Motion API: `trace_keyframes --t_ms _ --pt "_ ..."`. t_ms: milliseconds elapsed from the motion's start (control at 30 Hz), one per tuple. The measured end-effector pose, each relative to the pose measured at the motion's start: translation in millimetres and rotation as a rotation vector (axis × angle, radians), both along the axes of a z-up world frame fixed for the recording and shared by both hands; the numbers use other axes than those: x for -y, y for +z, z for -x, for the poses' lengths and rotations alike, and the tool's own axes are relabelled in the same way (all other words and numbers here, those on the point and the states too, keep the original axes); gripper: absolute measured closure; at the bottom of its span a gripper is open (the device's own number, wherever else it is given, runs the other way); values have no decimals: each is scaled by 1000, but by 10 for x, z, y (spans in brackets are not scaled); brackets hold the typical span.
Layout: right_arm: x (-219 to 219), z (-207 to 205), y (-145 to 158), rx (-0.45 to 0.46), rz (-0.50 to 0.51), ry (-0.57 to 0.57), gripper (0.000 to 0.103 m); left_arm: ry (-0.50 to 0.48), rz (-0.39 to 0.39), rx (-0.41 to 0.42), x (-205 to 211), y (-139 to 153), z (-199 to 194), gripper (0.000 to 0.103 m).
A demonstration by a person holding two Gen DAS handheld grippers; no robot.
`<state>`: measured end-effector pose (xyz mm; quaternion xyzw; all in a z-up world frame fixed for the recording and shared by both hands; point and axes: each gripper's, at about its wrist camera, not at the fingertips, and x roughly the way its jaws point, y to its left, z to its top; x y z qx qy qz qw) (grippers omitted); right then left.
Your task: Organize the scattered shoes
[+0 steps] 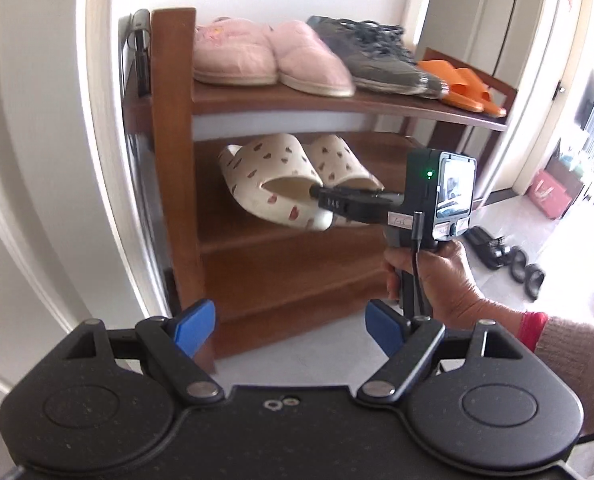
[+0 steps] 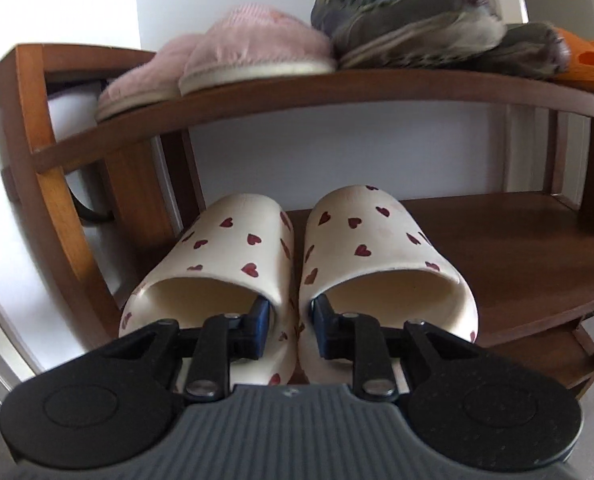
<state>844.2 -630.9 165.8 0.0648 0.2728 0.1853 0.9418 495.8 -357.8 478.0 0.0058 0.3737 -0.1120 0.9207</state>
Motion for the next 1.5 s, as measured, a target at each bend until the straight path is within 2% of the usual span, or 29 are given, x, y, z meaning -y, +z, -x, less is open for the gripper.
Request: trace_keyframes --t_ms 33,100,167,233,267,300,400,467,567,633,733,800,833,967,1033,1100,1267,1367,1500 --pt "-62 -157 -58 -33 -5 2 76 3 -5 -1 -25 35 -99 21" --pt "-147 -381 -134 -84 6 9 64 11 -2 -1 -34 131 -291 21" --pt "-186 -460 -108 -101 21 16 57 8 2 6 -10 238 -434 21" --pt "-193 -483 8 -134 50 9 42 -4 8 18 44 356 -535 21" --pt "-123 -416 79 -144 31 -3 21 -11 12 24 79 418 -581 21" --pt "-32 -316 160 -149 8 -19 12 -17 13 29 122 481 -626 20" --pt "268 28 380 -206 -26 -40 11 -36 13 43 262 677 -766 20" --pt "481 254 496 -260 -48 -59 10 -34 -17 41 398 800 -886 20" --pt "1028 684 716 -404 -142 -154 5 -14 -64 32 528 899 -1012 20" --pt "1447 877 864 -482 -214 -243 3 29 -103 23 684 982 -1137 20" --pt "1976 1021 1096 -515 -297 -341 0 112 -145 1 935 1108 -1329 20" --pt "2390 874 1359 -503 -338 -357 0 185 -141 -23 1136 1206 -1460 20" --pt "2500 743 1498 -479 -314 -333 0 213 -127 -31 1233 1254 -1511 20" --pt "2709 161 2222 -304 -117 -169 0 266 -119 -64 1714 1433 -1751 19" --pt "2730 -64 2506 -253 -32 -122 0 258 -110 -70 1920 1502 -1861 19" --pt "2754 -248 2690 -238 9 -102 0 253 -115 -59 2081 1579 -1938 18" --pt "2719 -528 2870 -262 11 -128 0 267 -99 -56 2279 1721 -2113 17" --pt "2607 -675 2861 -315 1 -154 0 281 -90 -58 2247 1732 -2214 17" --pt "2480 -772 2893 -331 16 -155 0 302 -102 -59 2136 1762 -2313 17"
